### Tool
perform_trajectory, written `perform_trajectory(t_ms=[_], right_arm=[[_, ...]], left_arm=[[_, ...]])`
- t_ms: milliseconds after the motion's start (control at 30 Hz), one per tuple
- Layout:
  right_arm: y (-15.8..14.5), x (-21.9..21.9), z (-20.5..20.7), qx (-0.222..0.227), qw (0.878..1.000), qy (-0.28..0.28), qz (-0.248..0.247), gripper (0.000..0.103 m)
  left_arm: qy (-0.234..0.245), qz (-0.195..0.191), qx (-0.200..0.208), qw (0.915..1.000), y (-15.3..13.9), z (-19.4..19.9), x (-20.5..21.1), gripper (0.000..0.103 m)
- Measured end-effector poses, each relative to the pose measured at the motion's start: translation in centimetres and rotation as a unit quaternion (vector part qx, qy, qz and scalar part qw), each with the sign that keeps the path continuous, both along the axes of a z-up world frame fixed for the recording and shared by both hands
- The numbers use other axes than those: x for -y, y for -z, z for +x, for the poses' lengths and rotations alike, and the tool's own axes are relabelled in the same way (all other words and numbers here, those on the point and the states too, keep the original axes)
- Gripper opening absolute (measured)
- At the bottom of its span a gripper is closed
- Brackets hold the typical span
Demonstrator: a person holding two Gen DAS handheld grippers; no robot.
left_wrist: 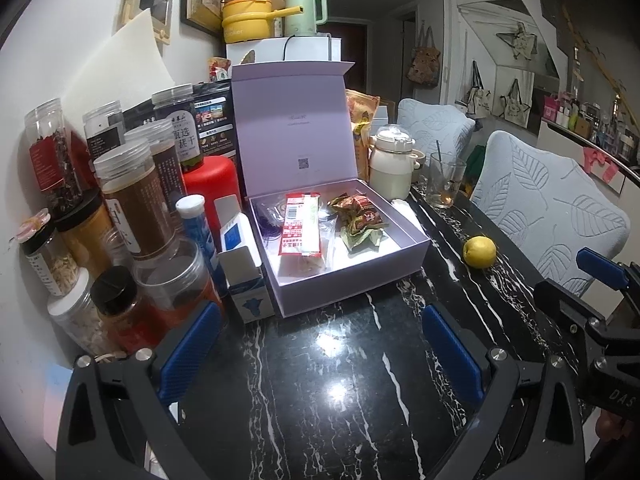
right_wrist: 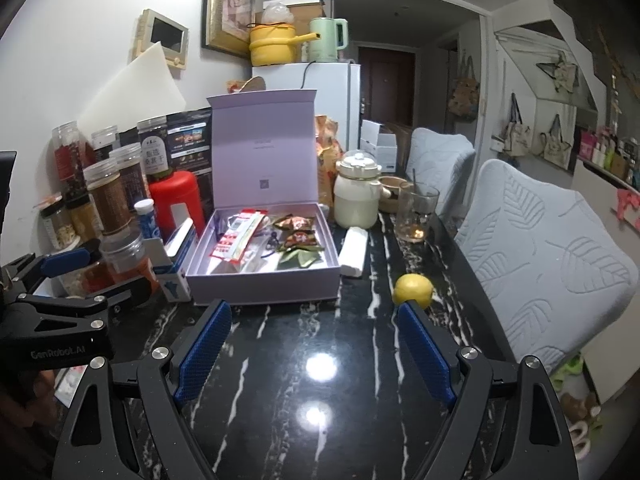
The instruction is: Organize soft objects
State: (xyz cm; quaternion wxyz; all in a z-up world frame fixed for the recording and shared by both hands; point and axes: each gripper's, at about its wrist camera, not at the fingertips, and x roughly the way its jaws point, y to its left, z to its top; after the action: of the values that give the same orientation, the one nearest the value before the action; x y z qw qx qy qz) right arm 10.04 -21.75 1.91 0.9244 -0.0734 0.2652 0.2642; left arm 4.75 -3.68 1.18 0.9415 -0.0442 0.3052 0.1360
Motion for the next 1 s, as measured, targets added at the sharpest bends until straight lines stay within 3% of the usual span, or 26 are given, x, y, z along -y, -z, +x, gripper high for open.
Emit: perform_trajectory(t_ms=[1000], right_arm=[[0.17,0.89,0.02,0.0,1.0,0.012,-0.01,0.086]], left_arm=[[0.017,-0.002,-0.009,0.9998,-0.06,0.21,0.67,0.102]])
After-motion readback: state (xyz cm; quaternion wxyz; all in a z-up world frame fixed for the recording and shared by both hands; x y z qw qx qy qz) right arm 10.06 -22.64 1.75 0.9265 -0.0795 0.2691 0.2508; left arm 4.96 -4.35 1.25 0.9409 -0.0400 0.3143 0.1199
